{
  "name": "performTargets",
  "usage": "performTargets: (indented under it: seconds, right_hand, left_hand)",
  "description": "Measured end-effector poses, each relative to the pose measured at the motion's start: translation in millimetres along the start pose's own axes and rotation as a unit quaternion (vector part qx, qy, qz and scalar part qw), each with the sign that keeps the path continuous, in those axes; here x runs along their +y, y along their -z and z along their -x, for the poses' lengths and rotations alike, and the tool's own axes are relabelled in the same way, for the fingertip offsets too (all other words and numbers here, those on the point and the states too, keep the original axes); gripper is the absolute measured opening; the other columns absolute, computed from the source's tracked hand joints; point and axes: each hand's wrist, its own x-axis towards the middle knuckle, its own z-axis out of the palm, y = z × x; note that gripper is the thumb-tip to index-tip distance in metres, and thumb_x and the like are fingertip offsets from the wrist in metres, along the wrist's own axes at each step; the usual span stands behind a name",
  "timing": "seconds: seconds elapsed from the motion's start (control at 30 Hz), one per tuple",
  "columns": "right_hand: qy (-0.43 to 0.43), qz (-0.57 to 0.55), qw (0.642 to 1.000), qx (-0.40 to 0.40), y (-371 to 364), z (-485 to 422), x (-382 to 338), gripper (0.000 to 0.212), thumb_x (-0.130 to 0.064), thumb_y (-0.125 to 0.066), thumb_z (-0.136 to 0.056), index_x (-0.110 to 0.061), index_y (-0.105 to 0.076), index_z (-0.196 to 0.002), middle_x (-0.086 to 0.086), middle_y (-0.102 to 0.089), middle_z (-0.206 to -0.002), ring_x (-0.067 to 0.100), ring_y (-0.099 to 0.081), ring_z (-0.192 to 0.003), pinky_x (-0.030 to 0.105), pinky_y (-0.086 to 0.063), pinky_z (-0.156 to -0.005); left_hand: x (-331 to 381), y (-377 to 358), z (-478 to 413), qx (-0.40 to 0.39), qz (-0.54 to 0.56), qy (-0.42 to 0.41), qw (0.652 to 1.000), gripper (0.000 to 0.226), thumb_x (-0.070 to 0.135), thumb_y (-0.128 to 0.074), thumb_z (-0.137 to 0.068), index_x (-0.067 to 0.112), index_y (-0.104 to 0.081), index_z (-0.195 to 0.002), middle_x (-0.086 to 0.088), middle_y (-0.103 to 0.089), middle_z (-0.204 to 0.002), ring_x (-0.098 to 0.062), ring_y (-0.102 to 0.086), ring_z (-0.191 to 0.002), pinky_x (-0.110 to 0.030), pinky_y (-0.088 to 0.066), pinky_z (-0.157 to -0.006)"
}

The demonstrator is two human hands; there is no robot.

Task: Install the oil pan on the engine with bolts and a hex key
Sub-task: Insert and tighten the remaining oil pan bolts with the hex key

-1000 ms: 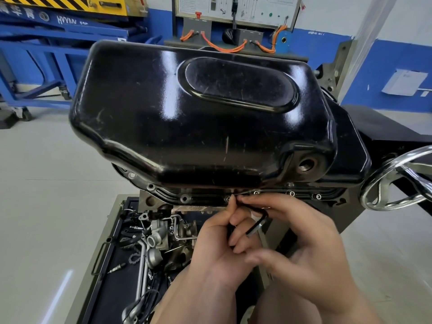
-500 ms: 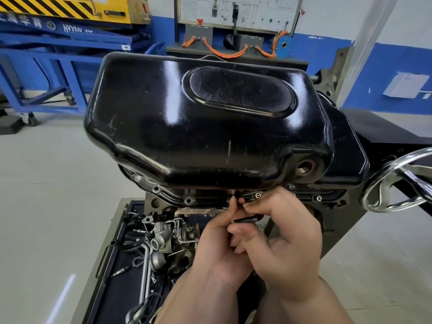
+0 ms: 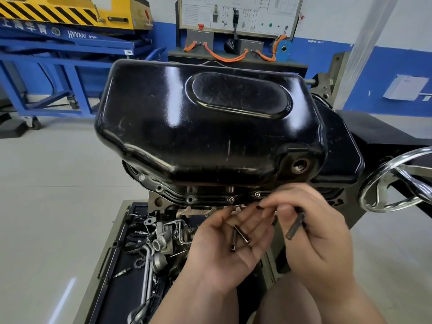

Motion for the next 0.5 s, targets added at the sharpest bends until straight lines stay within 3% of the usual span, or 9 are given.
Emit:
performTargets:
  seconds: [0.13, 0.23, 0.33, 0.4, 0.5]
  right_hand:
    - [0.002, 0.018, 0.999, -0.049, 2, 3, 0, 0.024, -0.016, -0.044, -0.09, -0.011, -0.065, -0.079, -0.012, -0.061, -0.077, 0.01, -0.058, -0.073, 0.029, -0.046, -0.067]
    - [0.014, 0.034, 0.998, -0.052, 4, 3, -4, 0.017, -0.016, -0.048, -0.087, -0.015, -0.064, -0.08, -0.014, -0.058, -0.076, 0.006, -0.055, -0.073, 0.022, -0.043, -0.068]
    - [-0.021, 0.078, 0.992, -0.093, 4, 4, -4, 0.001, -0.024, -0.067, -0.079, -0.024, -0.067, -0.08, -0.021, -0.061, -0.078, -0.001, -0.057, -0.078, 0.018, -0.044, -0.072]
    - [-0.09, 0.095, 0.982, -0.138, 1, 5, -5, 0.014, -0.039, -0.071, -0.07, -0.028, -0.07, -0.079, -0.019, -0.066, -0.08, 0.001, -0.06, -0.081, 0.024, -0.049, -0.074]
    - [-0.161, 0.103, 0.965, -0.177, -4, 6, -3, 0.025, -0.048, -0.066, -0.066, -0.029, -0.07, -0.082, -0.013, -0.067, -0.076, 0.006, -0.06, -0.076, 0.034, -0.052, -0.067]
  left_hand:
    - [-5, -8, 8, -0.029, -0.02, 0.005, 0.999, 0.055, 0.031, -0.038, -0.087, -0.005, -0.071, -0.061, -0.019, -0.068, -0.065, -0.028, -0.068, -0.056, -0.032, -0.056, -0.055]
    - [-5, -8, 11, -0.01, -0.025, -0.013, 1.0, 0.051, 0.028, -0.041, -0.085, -0.006, -0.071, -0.063, -0.018, -0.068, -0.067, -0.028, -0.068, -0.062, -0.035, -0.057, -0.058]
    - [-1, -8, 12, 0.02, 0.003, -0.043, 0.999, 0.035, 0.019, -0.048, -0.078, -0.007, -0.071, -0.084, -0.018, -0.067, -0.079, -0.027, -0.059, -0.085, -0.035, -0.048, -0.082]
    - [0, -9, 11, 0.03, 0.004, -0.049, 0.998, 0.039, 0.013, -0.046, -0.076, -0.009, -0.064, -0.102, -0.021, -0.069, -0.093, -0.032, -0.06, -0.098, -0.037, -0.043, -0.096]
    - [-2, -12, 12, 0.046, 0.008, -0.058, 0.997, 0.039, 0.01, -0.04, -0.084, -0.008, -0.06, -0.111, -0.027, -0.066, -0.108, -0.035, -0.06, -0.107, -0.042, -0.047, -0.087]
